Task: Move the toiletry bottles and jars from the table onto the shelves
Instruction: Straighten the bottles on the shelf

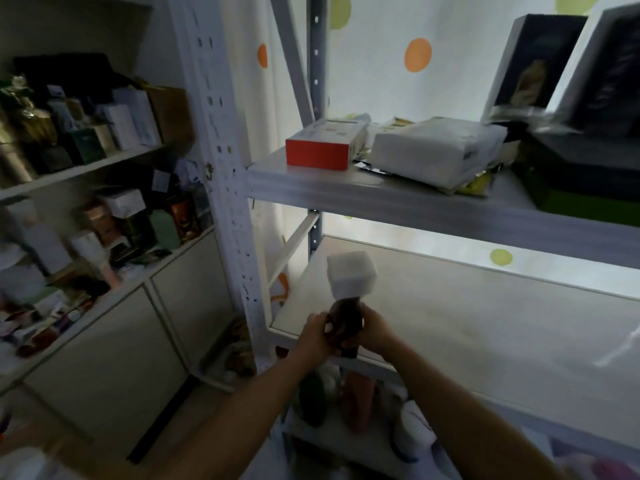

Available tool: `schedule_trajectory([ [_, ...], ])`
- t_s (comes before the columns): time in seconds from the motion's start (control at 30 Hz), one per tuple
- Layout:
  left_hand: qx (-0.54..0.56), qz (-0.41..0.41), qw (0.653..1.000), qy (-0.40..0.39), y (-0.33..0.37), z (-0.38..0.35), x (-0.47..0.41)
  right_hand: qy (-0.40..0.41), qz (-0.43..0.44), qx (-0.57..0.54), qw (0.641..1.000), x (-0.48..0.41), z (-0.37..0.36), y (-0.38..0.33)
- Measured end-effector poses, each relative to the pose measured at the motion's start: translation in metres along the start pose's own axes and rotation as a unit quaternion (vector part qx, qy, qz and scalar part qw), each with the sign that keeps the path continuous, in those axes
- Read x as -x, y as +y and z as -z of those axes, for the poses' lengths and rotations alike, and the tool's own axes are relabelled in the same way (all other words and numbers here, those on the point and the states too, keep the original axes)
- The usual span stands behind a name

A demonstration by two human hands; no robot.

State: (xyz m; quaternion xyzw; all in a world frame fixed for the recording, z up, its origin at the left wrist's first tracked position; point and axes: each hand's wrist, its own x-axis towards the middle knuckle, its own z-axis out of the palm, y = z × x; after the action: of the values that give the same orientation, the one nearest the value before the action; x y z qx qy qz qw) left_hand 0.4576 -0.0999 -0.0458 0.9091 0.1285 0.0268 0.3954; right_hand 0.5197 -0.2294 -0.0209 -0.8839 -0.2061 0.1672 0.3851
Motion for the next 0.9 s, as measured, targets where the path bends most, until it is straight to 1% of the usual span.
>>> schedule_trajectory([
  [0.1,0.007,0.01,1.0,0.003,-0.003,-0.006,-0.014,0.016,-0.003,-0.01,1.0,-0.008,0.002,0.004],
  [0.2,0.027,0.021,0.999,0.032,-0.006,-0.014,-0.022,0.037,-0.02,-0.07,0.997,-0.01,-0.004,0.008],
  [0.3,0.073,0.029,0.992,0.104,-0.005,-0.03,-0.011,0.11,-0.042,-0.187,0.975,0.008,-0.025,0.014],
  [0.37,0.116,0.039,0.978,0.169,-0.001,-0.042,0.01,0.167,-0.033,-0.239,0.956,0.027,-0.043,0.016],
  [0.4,0.135,0.034,0.971,0.192,0.003,-0.047,0.021,0.184,-0.021,-0.263,0.947,0.036,-0.052,0.016],
  [0.43,0.155,0.026,0.968,0.198,0.005,-0.052,0.031,0.195,-0.012,-0.273,0.942,0.043,-0.059,0.017],
  [0.53,0.201,0.024,0.968,0.152,0.012,-0.054,0.044,0.203,0.003,-0.274,0.94,0.05,-0.067,0.016],
  [0.63,0.224,0.029,0.964,0.141,0.009,-0.049,0.032,0.174,-0.013,-0.298,0.938,0.04,-0.063,0.017],
  [0.73,0.258,0.046,0.96,0.097,0.009,-0.035,0.015,0.15,-0.008,-0.277,0.949,0.026,-0.057,0.02],
  [0.8,0.259,0.057,0.962,0.069,0.007,-0.031,0.002,0.135,-0.003,-0.278,0.951,0.018,-0.054,0.021],
  [0.9,0.255,0.076,0.963,0.048,0.006,-0.027,-0.01,0.123,-0.001,-0.281,0.952,0.01,-0.048,0.018],
])
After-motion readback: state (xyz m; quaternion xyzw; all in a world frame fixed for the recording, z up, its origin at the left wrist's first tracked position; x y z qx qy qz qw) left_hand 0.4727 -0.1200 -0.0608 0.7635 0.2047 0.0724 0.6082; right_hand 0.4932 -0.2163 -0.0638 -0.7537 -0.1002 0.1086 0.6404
